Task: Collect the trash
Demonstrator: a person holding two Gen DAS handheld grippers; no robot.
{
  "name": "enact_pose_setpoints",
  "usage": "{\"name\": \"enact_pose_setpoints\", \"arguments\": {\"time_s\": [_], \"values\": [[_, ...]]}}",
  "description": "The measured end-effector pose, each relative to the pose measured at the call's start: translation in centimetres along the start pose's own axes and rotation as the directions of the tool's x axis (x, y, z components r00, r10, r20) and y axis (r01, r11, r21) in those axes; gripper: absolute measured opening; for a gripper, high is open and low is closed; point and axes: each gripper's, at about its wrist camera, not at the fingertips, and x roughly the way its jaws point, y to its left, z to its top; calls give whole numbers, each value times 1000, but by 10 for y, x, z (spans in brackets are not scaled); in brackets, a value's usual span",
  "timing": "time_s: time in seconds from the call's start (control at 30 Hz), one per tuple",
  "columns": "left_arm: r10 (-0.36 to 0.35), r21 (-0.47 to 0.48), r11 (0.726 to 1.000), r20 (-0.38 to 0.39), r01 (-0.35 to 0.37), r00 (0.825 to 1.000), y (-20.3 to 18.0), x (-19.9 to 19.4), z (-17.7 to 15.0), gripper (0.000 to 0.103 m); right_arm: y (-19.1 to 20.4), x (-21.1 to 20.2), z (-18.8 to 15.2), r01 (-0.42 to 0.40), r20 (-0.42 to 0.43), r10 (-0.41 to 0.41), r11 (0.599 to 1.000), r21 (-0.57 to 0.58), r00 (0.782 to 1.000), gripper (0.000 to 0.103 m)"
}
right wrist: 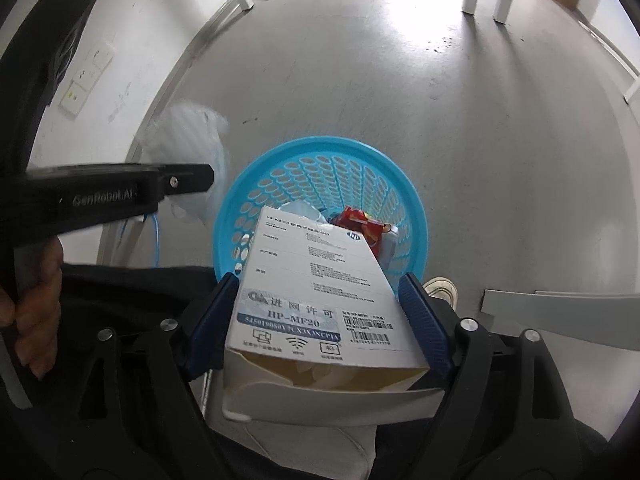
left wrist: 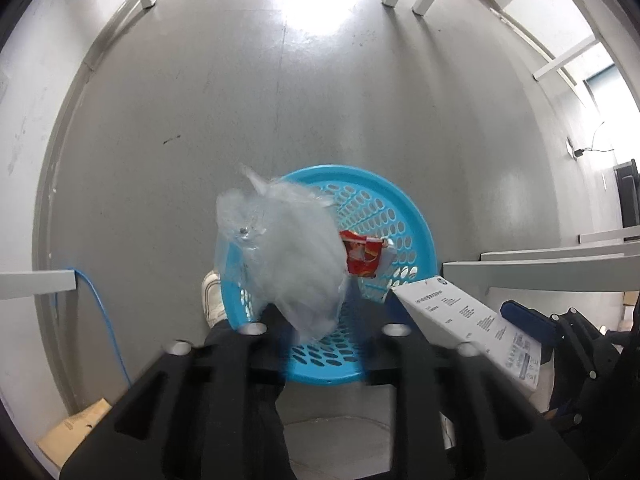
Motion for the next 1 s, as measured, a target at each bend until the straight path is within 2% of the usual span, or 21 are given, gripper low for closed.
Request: {"name": "enact_pose_setpoints", "arguments": {"time_s": [0.03,0.23,0.5,0.63,0.8,0.93,1.0], "values": [[-6,-7,1000,13,6,1000,1,-1,0,56,-2,0,0,-11,-1,11,1000,7,1000,82],[-9,-41,999,40,10,999,7,-10,0,56,-5,-8,0,-11,5,11,1000,13,1000,89],[-45,-91,995,67,51,997,18,-25,-6,56,-2,-34,-10,2,57,-2,1000,4,998,89],[-31,-67,997,124,39,992,15,-48,-21,58,1,-54,-20,1,97,-1,1000,-3,995,90],[-35,-60,997,150,45,988,8,-68,-46,59,5,-84,-37,5,143,-2,1000,-23,990,93],[-16,-26,999,194,22,981,0,-87,-67,69,7,-108,-49,6,170,-2,1000,-25,986,93],[-3,-15,1000,216,6,976,-5,-96,-77,71,9,-118,-55,16,184,-10,999,-35,983,93]]}}
